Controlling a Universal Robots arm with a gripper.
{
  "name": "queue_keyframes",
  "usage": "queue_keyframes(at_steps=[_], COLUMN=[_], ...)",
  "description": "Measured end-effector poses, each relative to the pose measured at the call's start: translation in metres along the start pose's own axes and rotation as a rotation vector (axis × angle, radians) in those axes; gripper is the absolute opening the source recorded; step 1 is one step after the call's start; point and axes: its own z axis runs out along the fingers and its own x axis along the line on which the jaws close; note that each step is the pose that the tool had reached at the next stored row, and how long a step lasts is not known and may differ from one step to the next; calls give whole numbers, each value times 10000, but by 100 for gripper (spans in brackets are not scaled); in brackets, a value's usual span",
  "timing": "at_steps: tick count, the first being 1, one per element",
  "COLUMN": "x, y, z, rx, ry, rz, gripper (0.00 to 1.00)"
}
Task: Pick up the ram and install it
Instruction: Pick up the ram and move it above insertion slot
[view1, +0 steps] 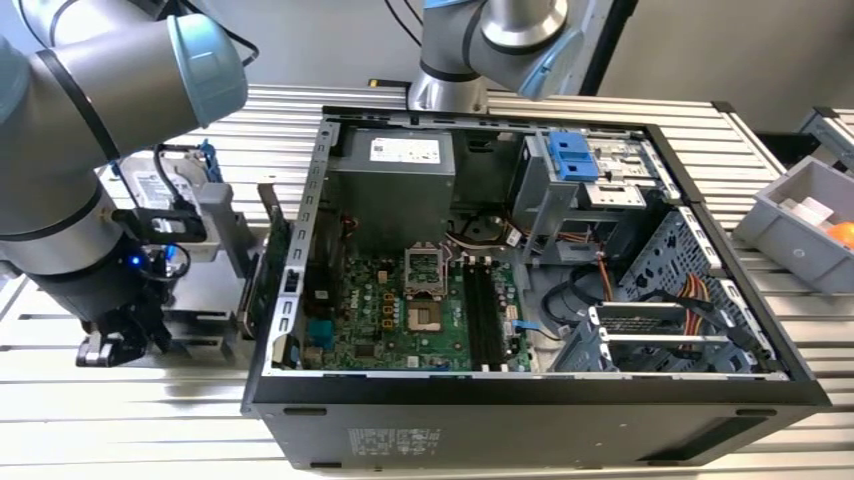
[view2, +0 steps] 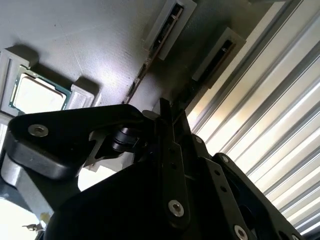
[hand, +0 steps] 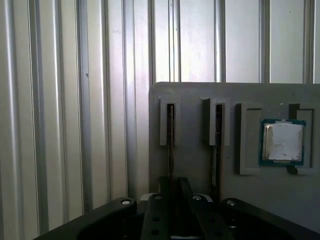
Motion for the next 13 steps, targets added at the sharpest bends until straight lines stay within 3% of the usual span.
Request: queue_keyframes(at_steps=[8, 9, 13], x=[0, 0, 0], y=[0, 0, 0], z=[5, 5, 7], rx=[0, 0, 0], ry=[1, 0, 1], rz=[0, 0, -1], gripper=[100, 0, 0])
